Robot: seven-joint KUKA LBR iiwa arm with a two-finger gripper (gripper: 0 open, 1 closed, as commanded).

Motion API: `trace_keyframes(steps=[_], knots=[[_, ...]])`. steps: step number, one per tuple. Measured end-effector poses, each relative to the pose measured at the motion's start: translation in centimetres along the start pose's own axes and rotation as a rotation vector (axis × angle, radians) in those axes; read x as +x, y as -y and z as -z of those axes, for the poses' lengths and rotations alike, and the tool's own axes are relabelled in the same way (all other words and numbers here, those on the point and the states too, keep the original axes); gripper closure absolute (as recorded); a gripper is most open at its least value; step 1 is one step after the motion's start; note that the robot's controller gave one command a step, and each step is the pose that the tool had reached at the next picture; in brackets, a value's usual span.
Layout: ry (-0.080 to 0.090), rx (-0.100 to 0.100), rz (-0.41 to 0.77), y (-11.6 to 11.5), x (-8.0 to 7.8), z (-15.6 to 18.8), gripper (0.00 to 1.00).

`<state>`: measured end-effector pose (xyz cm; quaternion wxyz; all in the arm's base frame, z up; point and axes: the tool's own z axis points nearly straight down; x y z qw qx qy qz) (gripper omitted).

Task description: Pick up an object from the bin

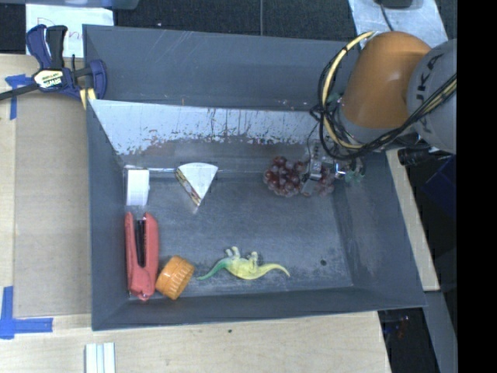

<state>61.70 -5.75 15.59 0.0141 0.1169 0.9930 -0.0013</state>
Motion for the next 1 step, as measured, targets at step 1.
trace_keyframes(steps=[1], knots=[[-0.002, 0.000, 0.001, 0.02, 0.03, 1.32, 1.00]])
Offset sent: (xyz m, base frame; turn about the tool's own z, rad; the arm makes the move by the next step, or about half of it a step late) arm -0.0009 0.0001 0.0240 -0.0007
